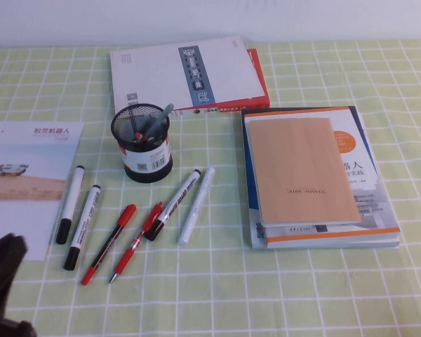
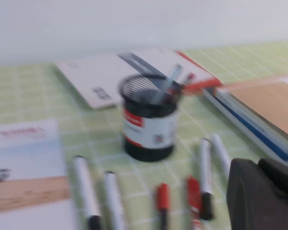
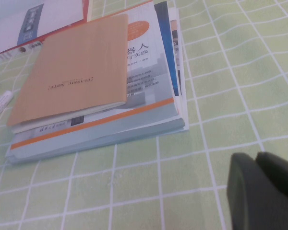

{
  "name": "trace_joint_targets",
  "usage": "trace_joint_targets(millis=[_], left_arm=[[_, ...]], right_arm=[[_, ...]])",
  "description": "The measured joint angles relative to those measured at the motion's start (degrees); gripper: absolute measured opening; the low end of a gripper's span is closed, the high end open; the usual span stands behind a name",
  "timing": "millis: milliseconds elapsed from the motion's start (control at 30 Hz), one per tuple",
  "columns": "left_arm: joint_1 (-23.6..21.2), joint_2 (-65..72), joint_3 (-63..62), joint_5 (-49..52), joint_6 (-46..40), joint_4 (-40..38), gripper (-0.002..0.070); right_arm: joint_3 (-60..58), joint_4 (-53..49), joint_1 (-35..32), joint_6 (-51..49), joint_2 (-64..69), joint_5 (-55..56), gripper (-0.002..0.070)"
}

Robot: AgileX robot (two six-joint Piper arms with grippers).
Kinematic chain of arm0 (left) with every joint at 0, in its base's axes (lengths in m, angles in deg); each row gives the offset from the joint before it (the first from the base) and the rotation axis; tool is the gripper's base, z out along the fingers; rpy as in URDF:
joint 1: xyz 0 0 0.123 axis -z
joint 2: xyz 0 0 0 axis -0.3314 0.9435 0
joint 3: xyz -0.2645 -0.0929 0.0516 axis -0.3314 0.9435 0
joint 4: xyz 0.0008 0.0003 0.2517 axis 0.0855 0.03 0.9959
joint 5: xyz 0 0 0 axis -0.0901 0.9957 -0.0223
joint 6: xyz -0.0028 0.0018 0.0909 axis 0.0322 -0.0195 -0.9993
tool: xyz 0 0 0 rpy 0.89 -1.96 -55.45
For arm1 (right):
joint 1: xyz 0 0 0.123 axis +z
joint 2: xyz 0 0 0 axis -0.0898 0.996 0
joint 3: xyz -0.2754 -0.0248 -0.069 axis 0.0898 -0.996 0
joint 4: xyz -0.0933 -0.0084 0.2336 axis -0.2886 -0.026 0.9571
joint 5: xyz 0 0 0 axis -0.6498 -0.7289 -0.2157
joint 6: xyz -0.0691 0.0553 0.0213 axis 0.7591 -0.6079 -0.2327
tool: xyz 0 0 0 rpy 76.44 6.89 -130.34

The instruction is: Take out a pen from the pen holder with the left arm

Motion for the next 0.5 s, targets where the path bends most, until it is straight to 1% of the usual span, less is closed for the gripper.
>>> trace_joint_targets(millis=[67,267,367,500], left_arm=[[-3.50,-4.20,3.62,-2.49,0.00,0.00,-0.0003],[-13.74,-16.10,11.05,-3.88,0.00,0.00,-0.0003],[-17.23,-20.32,13.61,-4.25,-0.66,0.00,-0.0003],[-18.69,-23.55,14.29,-1.58,-1.09,0.00,-0.0003]], right_arm=[[0.00,0.00,0.00,0.00,0.00,0.01,-0.0015],[0.00,0.00,0.00,0.00,0.00,0.01,-0.0015],[0.00,0.00,0.00,0.00,0.00,0.01,-0.0015],[0.00,0.00,0.00,0.00,0.00,0.01,-0.0015]])
